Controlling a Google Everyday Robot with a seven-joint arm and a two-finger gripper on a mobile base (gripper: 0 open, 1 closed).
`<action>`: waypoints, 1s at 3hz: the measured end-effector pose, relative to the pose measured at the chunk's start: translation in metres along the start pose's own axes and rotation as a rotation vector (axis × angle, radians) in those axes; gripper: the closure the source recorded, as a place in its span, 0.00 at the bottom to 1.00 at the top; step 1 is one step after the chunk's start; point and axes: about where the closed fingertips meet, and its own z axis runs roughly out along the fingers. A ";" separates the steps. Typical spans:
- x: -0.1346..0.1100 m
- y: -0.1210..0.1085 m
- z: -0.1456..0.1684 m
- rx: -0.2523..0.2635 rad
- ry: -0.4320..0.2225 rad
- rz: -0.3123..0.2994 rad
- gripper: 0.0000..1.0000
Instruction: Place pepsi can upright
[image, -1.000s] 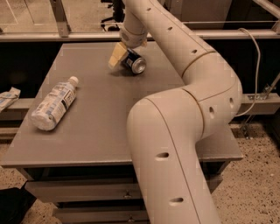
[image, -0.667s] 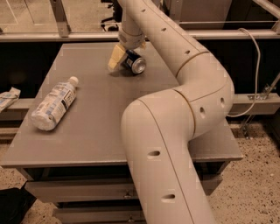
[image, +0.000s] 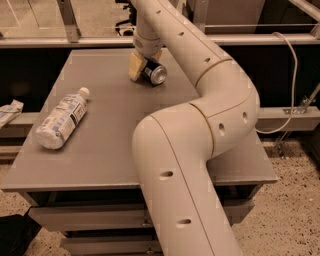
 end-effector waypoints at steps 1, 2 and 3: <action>-0.001 -0.004 -0.007 0.013 -0.008 0.009 0.64; 0.003 -0.025 -0.036 0.015 -0.117 0.050 0.95; 0.006 -0.040 -0.058 0.012 -0.246 0.073 1.00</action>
Offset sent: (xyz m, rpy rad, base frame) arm -0.0094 -0.0416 0.0582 0.1463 -0.1598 -0.0763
